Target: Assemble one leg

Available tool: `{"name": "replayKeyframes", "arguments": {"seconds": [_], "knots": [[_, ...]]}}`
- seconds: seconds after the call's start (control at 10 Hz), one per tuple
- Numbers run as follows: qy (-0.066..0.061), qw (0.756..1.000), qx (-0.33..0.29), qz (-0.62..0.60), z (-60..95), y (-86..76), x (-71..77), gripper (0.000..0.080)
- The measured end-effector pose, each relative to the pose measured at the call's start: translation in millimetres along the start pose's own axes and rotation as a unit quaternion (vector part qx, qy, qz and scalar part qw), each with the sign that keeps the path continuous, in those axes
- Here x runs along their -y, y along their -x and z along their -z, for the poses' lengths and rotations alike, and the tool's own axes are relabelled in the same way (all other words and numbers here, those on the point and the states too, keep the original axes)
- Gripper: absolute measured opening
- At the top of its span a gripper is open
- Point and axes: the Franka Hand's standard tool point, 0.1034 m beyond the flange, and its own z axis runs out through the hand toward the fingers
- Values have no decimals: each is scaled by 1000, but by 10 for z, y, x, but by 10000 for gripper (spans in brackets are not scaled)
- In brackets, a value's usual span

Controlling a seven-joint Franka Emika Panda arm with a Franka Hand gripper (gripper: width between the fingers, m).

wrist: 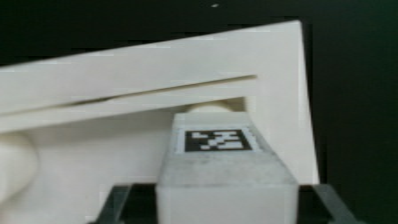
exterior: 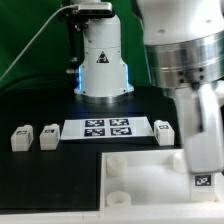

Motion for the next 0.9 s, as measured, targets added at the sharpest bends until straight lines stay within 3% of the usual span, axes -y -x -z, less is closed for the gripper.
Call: {"name": "replayKeyframes", "arguments": {"seconds": [0.3,0.7,0.8,0.9], "knots": [[-4,994,-3,-109,-15,43,-15,291],[-5,995,-5,-99,-20,46,-23,291],[-5,995,-5,-98,-20,46,-23,483],[-5,995,-5,-97,-20,47,-24,593]]}}
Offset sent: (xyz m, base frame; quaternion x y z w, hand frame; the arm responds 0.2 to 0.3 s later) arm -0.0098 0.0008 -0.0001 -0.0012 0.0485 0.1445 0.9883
